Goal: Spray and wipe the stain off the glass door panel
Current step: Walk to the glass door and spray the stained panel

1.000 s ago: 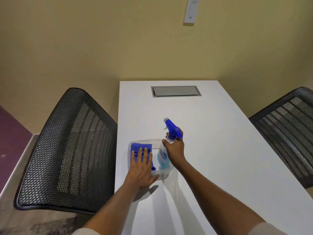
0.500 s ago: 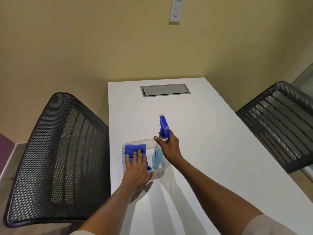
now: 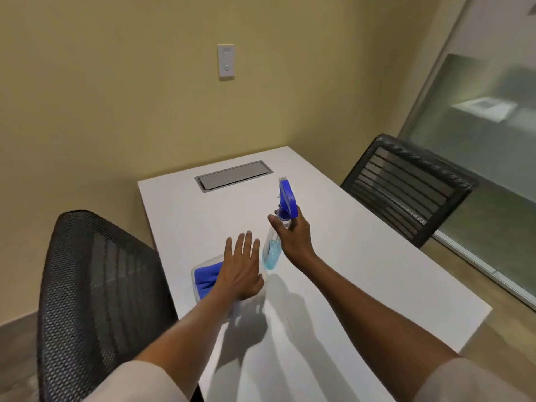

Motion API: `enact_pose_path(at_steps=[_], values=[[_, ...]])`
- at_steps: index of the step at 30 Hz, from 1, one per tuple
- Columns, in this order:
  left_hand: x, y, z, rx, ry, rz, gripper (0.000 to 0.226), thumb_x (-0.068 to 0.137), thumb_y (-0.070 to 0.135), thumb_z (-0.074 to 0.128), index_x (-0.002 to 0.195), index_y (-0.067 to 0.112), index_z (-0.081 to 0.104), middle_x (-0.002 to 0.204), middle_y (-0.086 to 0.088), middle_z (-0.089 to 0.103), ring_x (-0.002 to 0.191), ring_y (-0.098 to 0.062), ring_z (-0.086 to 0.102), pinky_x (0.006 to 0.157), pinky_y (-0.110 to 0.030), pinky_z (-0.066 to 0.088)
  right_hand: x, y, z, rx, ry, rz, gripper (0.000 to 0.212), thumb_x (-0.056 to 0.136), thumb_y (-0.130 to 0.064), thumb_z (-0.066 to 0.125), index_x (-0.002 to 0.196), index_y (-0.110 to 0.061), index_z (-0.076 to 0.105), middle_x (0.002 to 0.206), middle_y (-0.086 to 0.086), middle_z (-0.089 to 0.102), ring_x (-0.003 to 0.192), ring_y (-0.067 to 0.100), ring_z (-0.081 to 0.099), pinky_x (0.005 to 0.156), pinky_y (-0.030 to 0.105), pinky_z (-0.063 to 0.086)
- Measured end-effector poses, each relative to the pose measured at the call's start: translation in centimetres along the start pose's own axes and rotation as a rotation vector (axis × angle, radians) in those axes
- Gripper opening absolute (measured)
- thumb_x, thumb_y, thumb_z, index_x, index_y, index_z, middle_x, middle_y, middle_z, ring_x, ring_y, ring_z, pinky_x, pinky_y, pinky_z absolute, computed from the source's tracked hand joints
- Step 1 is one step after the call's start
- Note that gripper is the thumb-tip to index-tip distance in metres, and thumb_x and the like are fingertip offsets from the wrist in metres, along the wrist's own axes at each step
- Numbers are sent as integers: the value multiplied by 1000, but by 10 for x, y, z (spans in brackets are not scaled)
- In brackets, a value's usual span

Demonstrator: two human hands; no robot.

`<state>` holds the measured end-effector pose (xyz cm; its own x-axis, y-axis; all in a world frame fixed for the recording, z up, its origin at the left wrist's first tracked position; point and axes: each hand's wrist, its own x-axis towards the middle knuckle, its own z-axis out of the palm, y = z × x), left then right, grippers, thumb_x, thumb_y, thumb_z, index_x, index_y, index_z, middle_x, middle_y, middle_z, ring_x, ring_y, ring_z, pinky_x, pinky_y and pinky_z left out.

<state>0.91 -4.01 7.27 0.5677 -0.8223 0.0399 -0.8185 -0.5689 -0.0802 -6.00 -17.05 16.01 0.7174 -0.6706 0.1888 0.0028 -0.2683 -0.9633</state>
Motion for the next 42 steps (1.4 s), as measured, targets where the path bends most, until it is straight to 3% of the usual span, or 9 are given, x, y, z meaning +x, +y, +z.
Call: enact_pose_path(at_steps=[8,12,16,20,22,26,31,37,42], values=[[9,76,-61,-63,85,253,88,88,50,47,153,9,3,163,-21,2,150,-39,8,120,-59,1,-55,-38,-90,-35,305,22,32,93,-27,65,117,-25,43,109,0,55,88,11,57,79,22,44],[8,138,-88,-86,122,385,87,90,52,48,153,11,6,164,-19,4,150,-38,9,120,-58,2,-93,-55,-151,-71,488,31,36,95,-28,61,125,-11,49,103,2,57,82,4,57,65,8,40],[-7,218,-118,-116,147,547,85,90,50,52,153,13,9,164,-17,6,150,-37,9,121,-58,3,-144,-73,-221,-146,682,9,26,95,-25,62,117,-17,49,94,-4,58,78,2,57,63,6,42],[-35,299,-146,-133,197,711,85,88,50,53,152,11,13,163,-19,12,149,-38,14,121,-58,8,-206,-85,-287,-279,845,-16,32,95,-23,62,120,-9,48,99,3,59,81,15,57,74,23,43],[-53,341,-158,-125,234,809,85,87,51,51,152,9,15,162,-21,16,149,-39,16,120,-58,10,-240,-92,-321,-341,914,-24,38,94,-21,63,125,-7,45,104,6,60,88,20,59,74,19,42],[-104,429,-178,-94,276,978,87,86,57,45,152,8,17,161,-21,19,148,-39,18,119,-57,10,-322,-107,-386,-370,1056,-11,55,92,-17,65,138,-8,36,115,2,56,95,16,56,80,22,42],[-192,529,-200,-112,277,1139,82,81,49,48,148,5,26,157,-23,27,140,-40,34,113,-56,28,-440,-127,-453,-361,1166,0,65,88,-15,71,140,-10,34,123,5,56,100,16,57,87,28,47],[-314,635,-216,-119,281,1332,77,75,42,48,140,1,38,150,-26,37,132,-40,42,106,-50,36,-580,-142,-508,-385,1342,48,63,83,-14,75,135,-22,39,101,-8,59,75,-2,61,66,3,44],[-416,705,-224,-132,282,1488,74,70,41,54,132,2,46,139,-22,49,121,-40,50,95,-52,43,-693,-161,-535,-506,1513,126,48,82,-16,71,124,-22,49,82,-18,58,65,-11,57,60,5,40]])
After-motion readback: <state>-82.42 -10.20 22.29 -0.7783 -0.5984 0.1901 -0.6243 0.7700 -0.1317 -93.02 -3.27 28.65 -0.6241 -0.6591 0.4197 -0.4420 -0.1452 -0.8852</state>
